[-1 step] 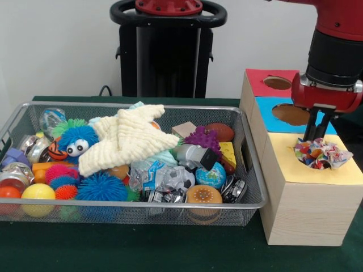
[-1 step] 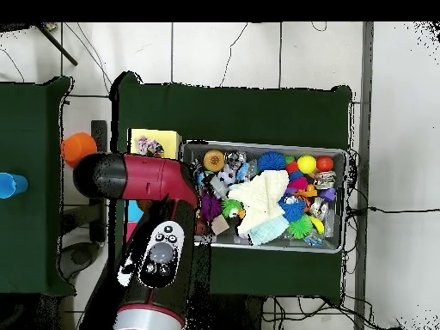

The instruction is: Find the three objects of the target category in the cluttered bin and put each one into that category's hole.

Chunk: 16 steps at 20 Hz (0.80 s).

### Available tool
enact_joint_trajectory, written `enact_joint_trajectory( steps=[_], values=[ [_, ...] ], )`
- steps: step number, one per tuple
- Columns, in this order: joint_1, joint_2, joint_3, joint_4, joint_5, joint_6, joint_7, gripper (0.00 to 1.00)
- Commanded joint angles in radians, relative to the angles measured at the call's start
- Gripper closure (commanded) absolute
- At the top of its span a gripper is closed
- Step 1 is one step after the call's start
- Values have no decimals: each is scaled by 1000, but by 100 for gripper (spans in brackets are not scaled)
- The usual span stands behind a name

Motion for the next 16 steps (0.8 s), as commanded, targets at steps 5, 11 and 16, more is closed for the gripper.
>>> enact_joint_trajectory(
  steps=[5,11,16],
  values=[
    [24,195,21,-107,28,-217,282,100],
    [37,228,0,-119,43,-248,295,100],
    [40,240,-3,-118,49,-265,294,100]
  ],
)
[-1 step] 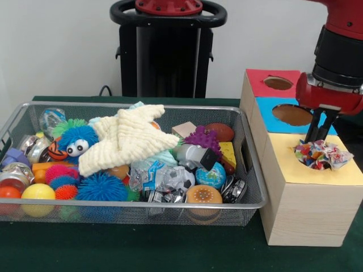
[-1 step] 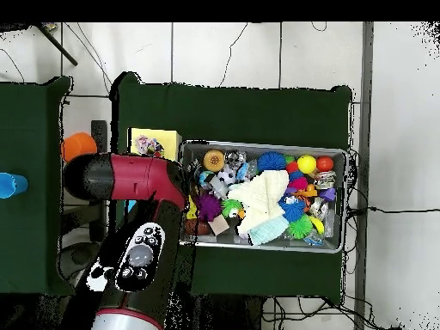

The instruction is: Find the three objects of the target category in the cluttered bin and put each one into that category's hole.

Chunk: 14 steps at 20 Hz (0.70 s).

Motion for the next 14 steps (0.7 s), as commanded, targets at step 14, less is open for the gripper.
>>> enact_joint_trajectory(
  steps=[14],
  values=[
    [-46,149,90,-24,39,-199,238,100]
  ],
)
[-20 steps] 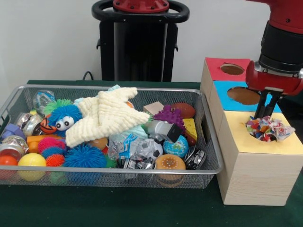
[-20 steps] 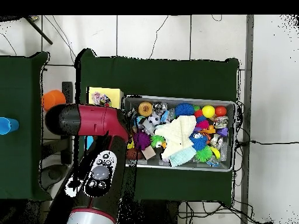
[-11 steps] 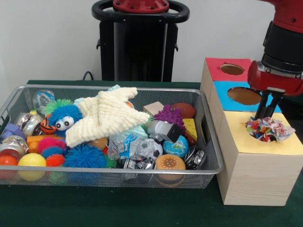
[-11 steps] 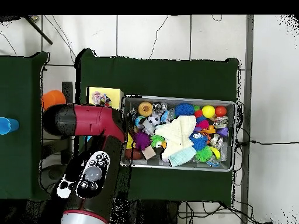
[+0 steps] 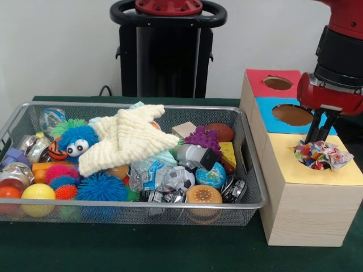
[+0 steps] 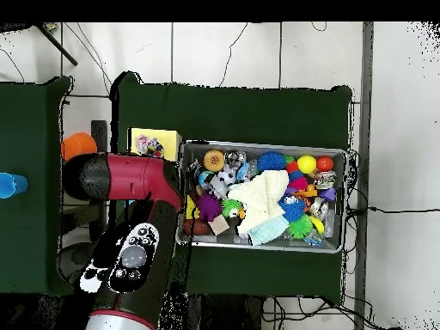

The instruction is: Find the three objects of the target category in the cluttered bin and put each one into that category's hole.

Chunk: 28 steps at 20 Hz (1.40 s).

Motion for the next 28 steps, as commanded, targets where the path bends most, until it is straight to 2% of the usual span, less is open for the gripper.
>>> enact_joint_trajectory(
  steps=[1,5,11,19,28],
  values=[
    [-65,114,113,-2,35,-159,225,100],
    [-77,48,126,33,40,-56,191,100],
    [-89,2,139,49,37,43,162,100],
    [-98,-45,141,59,25,116,152,100],
    [-99,-43,140,36,19,145,160,100]
  ],
)
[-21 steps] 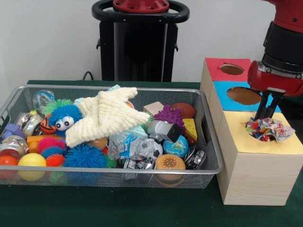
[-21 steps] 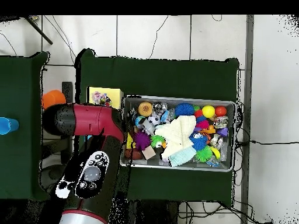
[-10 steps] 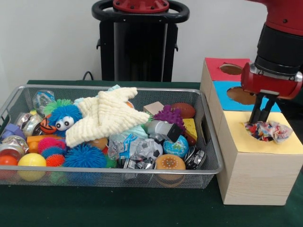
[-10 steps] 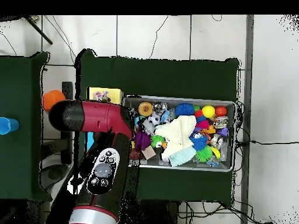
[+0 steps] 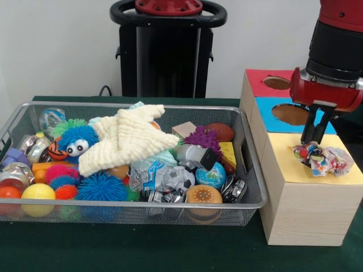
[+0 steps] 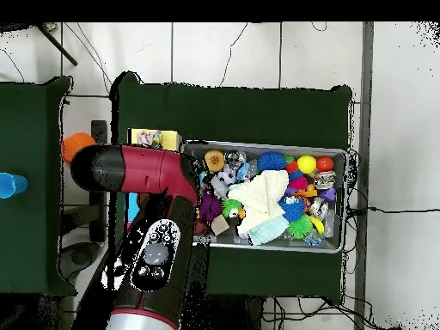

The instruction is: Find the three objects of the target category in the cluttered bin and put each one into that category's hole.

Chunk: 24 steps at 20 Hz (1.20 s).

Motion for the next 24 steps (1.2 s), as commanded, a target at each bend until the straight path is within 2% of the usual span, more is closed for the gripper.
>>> enact_joint_trajectory(
  steps=[1,24],
  values=[
    [-35,-3,104,33,18,128,161,100],
    [-62,-69,116,58,7,220,127,100]
  ],
)
